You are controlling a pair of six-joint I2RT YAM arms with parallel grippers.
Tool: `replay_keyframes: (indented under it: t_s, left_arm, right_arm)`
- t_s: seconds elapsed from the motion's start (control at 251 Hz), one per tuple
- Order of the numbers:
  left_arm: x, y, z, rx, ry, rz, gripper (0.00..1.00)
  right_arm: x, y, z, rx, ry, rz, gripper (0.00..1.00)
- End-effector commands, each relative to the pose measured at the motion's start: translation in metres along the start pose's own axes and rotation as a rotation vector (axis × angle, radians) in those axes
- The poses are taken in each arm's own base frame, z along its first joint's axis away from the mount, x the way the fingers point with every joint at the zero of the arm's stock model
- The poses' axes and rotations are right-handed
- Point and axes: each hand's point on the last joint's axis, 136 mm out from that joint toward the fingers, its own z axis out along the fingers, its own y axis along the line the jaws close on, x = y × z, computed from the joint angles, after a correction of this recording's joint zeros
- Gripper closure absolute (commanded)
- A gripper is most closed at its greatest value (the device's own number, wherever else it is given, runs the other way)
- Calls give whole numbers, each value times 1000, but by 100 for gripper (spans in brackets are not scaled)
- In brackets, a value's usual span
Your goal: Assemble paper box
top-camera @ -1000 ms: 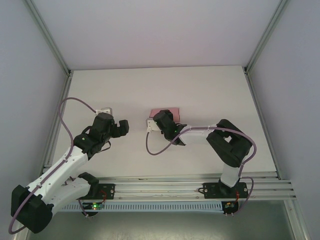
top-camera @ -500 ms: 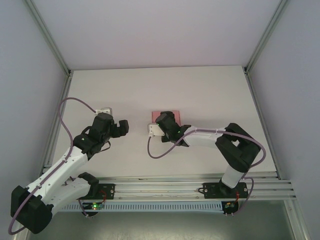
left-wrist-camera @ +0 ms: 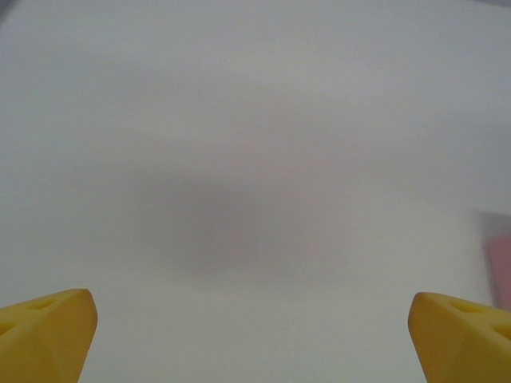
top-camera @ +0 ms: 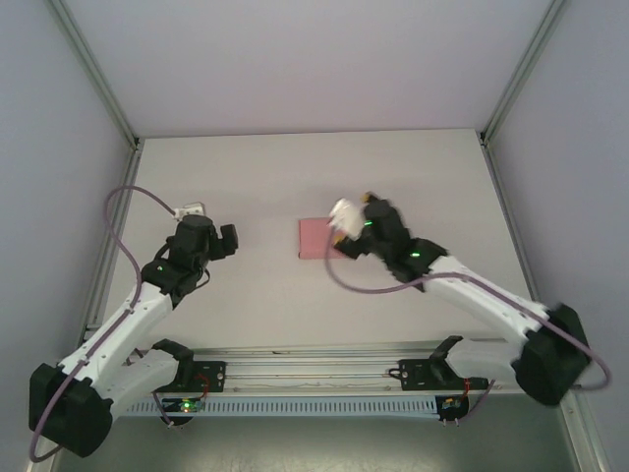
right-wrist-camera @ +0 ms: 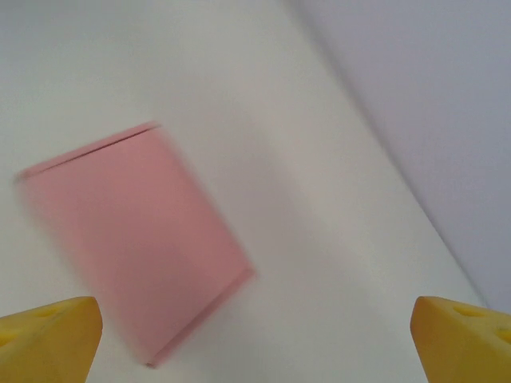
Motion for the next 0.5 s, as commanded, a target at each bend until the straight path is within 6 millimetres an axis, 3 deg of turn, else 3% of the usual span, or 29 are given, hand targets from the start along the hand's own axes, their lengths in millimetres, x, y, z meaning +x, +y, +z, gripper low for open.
replay_keyframes:
  t_s: [0.0, 0.048, 0.172, 0.283, 0.311, 0.407, 0.495]
  left_arm:
    - [-22, 33, 18, -132, -95, 2, 0]
    - [-23, 46, 26, -192, -125, 3, 0]
    - [-26, 58, 42, -248, -207, 49, 0]
    - [-29, 59, 51, -245, -265, 73, 0]
    - [-29, 59, 53, -240, -278, 80, 0]
    - [-24, 60, 60, -228, -298, 112, 0]
    - [-20, 56, 68, -182, -327, 120, 0]
  right_arm:
    - [27, -51, -18, 140, -79, 396, 2]
    - [49, -74, -25, 245, -98, 478, 2]
    - [94, -104, -30, 374, -217, 607, 2]
    - [116, -111, -20, 409, -275, 621, 2]
    - [133, -104, -14, 409, -241, 648, 2]
    - [151, -90, 7, 324, -217, 660, 2]
    - [142, -86, 14, 289, -271, 557, 2]
